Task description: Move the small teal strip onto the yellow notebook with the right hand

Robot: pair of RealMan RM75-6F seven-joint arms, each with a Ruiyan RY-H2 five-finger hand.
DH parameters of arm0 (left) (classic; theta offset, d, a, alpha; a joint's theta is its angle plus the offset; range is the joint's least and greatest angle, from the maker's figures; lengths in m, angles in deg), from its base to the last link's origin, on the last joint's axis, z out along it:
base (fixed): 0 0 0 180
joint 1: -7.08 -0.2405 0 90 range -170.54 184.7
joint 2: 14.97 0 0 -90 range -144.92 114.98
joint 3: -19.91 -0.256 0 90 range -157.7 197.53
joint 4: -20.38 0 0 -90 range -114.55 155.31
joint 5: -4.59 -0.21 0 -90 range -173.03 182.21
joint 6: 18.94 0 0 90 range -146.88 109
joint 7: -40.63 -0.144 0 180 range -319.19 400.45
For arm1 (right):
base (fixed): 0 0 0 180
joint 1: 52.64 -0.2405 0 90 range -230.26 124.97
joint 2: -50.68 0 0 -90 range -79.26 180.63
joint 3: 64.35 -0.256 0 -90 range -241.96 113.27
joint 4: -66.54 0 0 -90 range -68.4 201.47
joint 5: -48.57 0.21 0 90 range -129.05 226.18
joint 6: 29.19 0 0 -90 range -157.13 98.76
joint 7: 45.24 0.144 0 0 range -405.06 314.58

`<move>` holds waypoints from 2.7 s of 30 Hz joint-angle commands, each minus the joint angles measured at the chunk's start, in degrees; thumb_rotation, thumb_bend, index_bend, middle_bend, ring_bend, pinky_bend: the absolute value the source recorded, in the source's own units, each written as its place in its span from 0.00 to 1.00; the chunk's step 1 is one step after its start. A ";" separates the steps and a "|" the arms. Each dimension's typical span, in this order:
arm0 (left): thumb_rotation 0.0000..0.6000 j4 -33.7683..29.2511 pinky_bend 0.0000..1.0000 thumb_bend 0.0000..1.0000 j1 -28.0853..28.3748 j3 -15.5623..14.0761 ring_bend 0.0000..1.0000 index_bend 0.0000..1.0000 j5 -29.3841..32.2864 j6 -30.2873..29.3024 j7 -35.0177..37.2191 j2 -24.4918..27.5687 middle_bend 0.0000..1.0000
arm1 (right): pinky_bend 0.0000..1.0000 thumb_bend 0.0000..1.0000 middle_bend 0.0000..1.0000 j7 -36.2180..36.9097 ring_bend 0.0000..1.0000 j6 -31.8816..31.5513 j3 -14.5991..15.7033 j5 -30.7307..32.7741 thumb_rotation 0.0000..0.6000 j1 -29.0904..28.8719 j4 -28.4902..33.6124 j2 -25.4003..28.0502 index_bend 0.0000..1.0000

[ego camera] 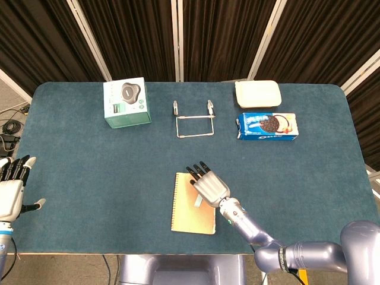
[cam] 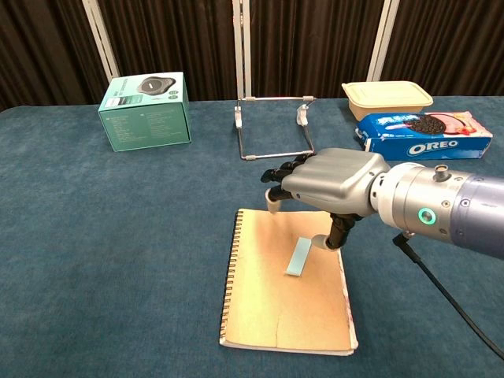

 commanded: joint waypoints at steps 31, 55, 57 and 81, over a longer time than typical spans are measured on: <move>1.00 -5.04 0.00 0.95 28.01 3.00 0.00 0.22 -10.41 30.85 2.32 -4.94 0.00 | 0.00 0.00 0.00 53.44 0.00 -38.80 8.58 -29.16 1.00 33.33 -6.50 29.37 0.00; 1.00 -0.59 0.00 1.00 44.16 2.53 0.00 0.32 15.06 37.40 -23.12 -27.24 0.00 | 0.00 0.00 0.00 55.40 0.00 -33.55 3.99 -27.24 1.00 36.57 -7.74 31.54 0.00; 1.00 -0.09 0.00 1.00 45.01 2.29 0.00 0.32 16.57 37.29 -23.88 -28.02 0.00 | 0.00 0.00 0.00 55.42 0.00 -33.03 3.67 -27.12 1.00 36.66 -7.95 31.43 0.00; 1.00 3.50 0.00 1.00 46.81 -1.91 0.00 0.34 17.22 34.83 -22.24 -32.57 0.00 | 0.00 0.00 0.00 56.66 0.00 -31.59 0.90 -27.71 1.00 38.24 -8.08 31.61 0.00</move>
